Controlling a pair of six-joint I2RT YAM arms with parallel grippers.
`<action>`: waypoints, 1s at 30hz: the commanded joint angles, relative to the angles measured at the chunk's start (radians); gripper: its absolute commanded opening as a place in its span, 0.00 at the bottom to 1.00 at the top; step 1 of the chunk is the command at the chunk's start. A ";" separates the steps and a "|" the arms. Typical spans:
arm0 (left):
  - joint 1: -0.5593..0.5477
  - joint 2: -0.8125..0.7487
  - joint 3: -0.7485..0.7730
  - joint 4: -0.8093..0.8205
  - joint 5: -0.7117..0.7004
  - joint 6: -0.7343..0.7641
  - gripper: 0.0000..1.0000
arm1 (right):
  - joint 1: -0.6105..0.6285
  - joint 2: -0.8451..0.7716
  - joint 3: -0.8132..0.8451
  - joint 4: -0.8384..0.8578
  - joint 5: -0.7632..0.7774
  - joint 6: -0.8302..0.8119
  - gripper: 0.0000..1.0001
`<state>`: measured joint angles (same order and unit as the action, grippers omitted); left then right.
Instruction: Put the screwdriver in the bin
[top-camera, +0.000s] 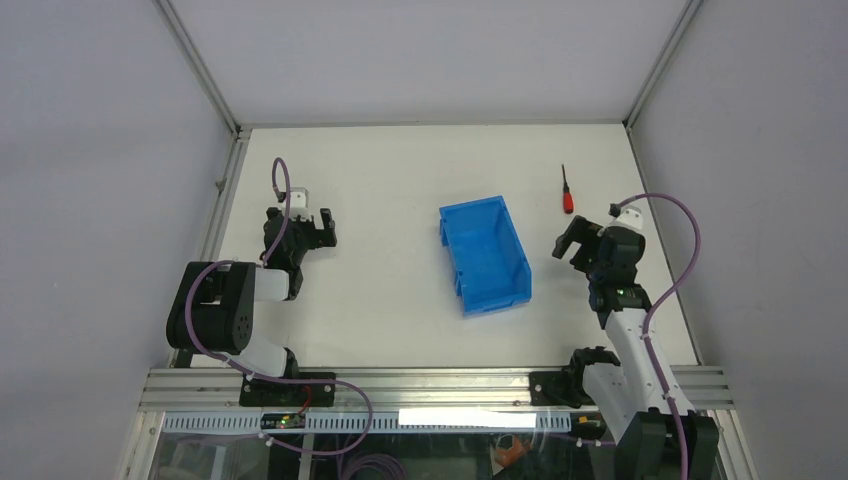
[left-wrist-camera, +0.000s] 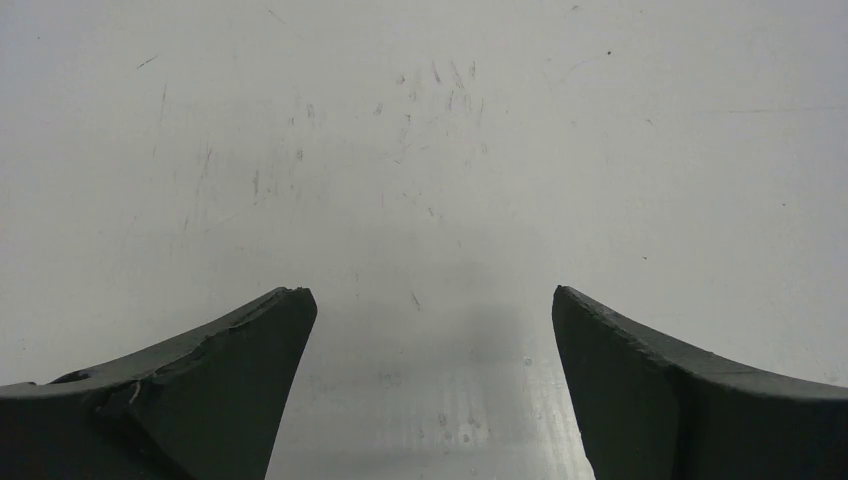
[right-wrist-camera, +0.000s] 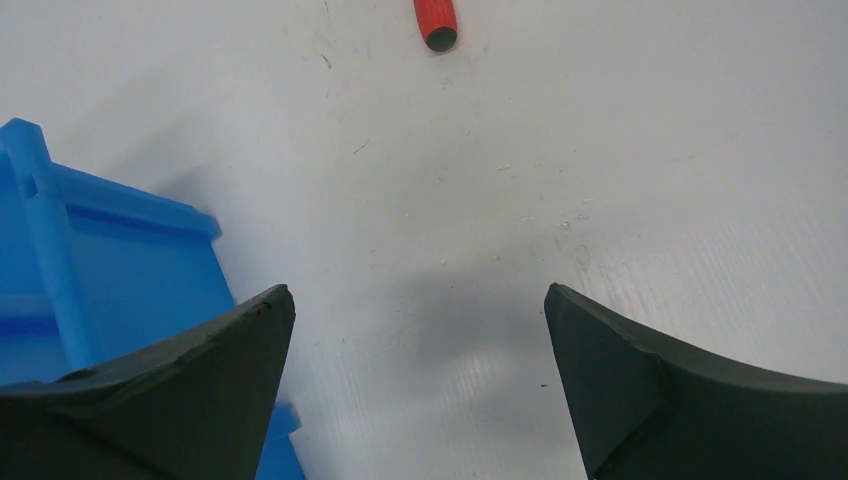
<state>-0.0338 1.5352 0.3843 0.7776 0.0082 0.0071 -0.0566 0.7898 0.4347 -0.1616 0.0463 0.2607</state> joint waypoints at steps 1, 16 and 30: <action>-0.011 -0.028 -0.001 0.026 0.009 -0.016 0.99 | 0.004 0.013 0.050 0.032 0.020 0.022 0.99; -0.011 -0.028 -0.001 0.026 0.009 -0.016 0.99 | 0.003 0.439 0.563 -0.118 -0.037 -0.046 0.99; -0.011 -0.028 -0.001 0.026 0.009 -0.016 0.99 | -0.003 1.245 1.362 -0.648 0.091 -0.132 0.99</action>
<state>-0.0338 1.5352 0.3843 0.7776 0.0082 0.0071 -0.0563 1.9556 1.7042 -0.6502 0.0784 0.1673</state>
